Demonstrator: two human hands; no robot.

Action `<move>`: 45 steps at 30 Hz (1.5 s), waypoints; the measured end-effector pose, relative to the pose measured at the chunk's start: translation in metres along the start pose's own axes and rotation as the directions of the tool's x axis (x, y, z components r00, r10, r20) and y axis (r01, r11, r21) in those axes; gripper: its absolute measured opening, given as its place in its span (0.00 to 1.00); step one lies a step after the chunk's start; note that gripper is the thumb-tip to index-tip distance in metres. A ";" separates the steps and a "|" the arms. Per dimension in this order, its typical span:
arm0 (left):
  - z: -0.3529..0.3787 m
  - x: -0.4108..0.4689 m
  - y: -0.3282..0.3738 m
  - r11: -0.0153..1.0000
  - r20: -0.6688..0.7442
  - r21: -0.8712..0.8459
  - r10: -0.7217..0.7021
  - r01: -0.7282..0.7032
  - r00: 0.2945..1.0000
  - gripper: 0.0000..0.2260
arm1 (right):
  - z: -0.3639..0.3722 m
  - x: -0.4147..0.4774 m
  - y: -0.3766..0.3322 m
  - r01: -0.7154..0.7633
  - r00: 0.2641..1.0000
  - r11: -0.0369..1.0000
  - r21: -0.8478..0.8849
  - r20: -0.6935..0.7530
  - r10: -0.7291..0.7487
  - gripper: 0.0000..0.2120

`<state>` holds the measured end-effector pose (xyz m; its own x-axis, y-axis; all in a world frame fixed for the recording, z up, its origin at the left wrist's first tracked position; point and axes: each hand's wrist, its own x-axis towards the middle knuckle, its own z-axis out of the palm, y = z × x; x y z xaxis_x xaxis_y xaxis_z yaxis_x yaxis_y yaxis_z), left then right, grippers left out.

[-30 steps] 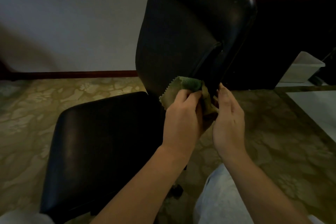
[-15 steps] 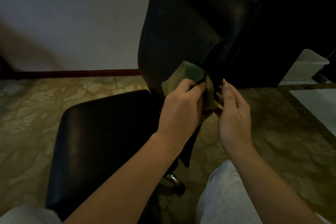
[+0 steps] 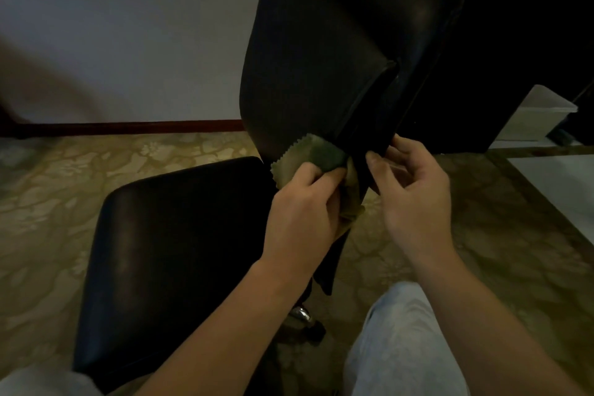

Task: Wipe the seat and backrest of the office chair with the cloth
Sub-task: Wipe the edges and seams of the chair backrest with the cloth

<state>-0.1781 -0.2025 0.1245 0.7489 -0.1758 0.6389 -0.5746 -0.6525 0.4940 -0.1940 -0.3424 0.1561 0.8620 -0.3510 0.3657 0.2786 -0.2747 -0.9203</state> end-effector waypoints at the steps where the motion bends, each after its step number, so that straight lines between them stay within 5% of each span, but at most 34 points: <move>1: -0.002 0.004 0.002 1.000 -0.032 -0.004 0.006 -0.006 0.999 0.12 | 0.000 -0.001 -0.001 0.005 1.000 1.000 -0.004 0.005 -0.005 0.15; 14: 0.018 0.007 0.010 0.999 -0.051 -0.047 -0.003 0.001 0.999 0.12 | 0.007 -0.007 -0.009 -0.037 0.997 0.998 -0.042 -0.068 0.034 0.14; 24: 0.023 -0.024 -0.014 0.998 0.032 -0.009 -0.063 0.063 0.998 0.12 | 0.002 0.001 -0.002 -0.067 0.994 0.998 -0.010 -0.084 0.066 0.01; 31: 0.015 0.004 -0.002 0.997 -0.130 -0.064 0.030 -0.039 0.991 0.14 | 0.003 -0.002 -0.008 -0.077 0.992 0.997 -0.031 -0.107 0.074 0.02; 45: 0.039 -0.039 -0.020 0.993 0.034 0.017 -0.120 0.119 0.992 0.09 | 0.006 -0.004 0.014 -0.087 0.995 0.994 -0.063 -0.063 0.083 0.03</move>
<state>-0.1829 -0.2116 0.0673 0.8232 -0.1215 0.5546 -0.4756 -0.6811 0.5567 -0.1909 -0.3396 0.1409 0.8539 -0.4282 0.2957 0.1750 -0.2989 -0.9381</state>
